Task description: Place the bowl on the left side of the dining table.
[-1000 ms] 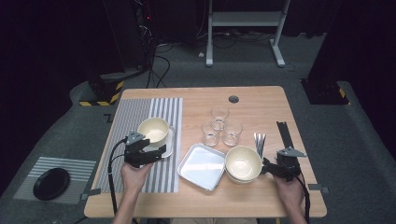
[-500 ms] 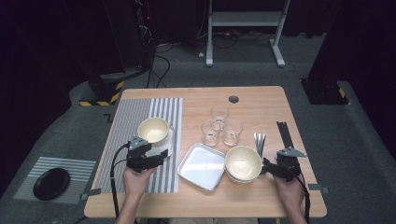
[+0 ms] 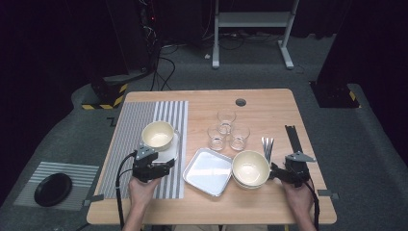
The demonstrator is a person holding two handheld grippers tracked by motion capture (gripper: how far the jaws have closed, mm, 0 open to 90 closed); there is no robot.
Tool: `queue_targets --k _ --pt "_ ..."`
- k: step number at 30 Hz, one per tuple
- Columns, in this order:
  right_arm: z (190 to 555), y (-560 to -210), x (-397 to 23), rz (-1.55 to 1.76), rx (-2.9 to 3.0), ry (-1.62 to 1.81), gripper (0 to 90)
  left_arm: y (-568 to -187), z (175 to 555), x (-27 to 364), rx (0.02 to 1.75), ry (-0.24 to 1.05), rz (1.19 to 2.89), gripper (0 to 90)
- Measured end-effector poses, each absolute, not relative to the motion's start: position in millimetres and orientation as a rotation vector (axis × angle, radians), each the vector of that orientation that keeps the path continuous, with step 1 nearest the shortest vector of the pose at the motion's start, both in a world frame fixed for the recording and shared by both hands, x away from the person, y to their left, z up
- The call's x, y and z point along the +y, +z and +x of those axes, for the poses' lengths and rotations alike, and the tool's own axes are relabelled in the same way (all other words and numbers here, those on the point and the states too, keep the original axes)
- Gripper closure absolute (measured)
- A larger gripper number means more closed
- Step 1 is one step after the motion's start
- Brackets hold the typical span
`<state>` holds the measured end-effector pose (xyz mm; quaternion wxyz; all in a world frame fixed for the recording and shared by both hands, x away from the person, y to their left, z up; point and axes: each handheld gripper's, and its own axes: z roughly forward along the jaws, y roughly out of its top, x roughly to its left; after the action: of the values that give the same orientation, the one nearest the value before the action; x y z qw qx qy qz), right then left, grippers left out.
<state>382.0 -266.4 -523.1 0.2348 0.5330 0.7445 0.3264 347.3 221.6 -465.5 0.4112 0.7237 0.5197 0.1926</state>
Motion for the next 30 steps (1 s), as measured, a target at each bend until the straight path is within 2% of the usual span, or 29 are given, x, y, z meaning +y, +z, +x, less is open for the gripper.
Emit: queue_targets --k 14,16,30 --pt "381.8 -523.0 -266.2 1.469 2.043 0.897 37.8 -481.8 343.5 218.8 1.311 0.463 1.834 30.6" --pt "382.2 -523.2 -266.7 1.457 2.045 0.897 37.8 -485.0 344.1 217.0 1.306 0.491 1.843 30.7" --pt "381.7 -523.0 -266.1 1.469 2.044 0.898 37.7 -502.7 339.4 218.0 1.338 0.448 1.855 31.3"
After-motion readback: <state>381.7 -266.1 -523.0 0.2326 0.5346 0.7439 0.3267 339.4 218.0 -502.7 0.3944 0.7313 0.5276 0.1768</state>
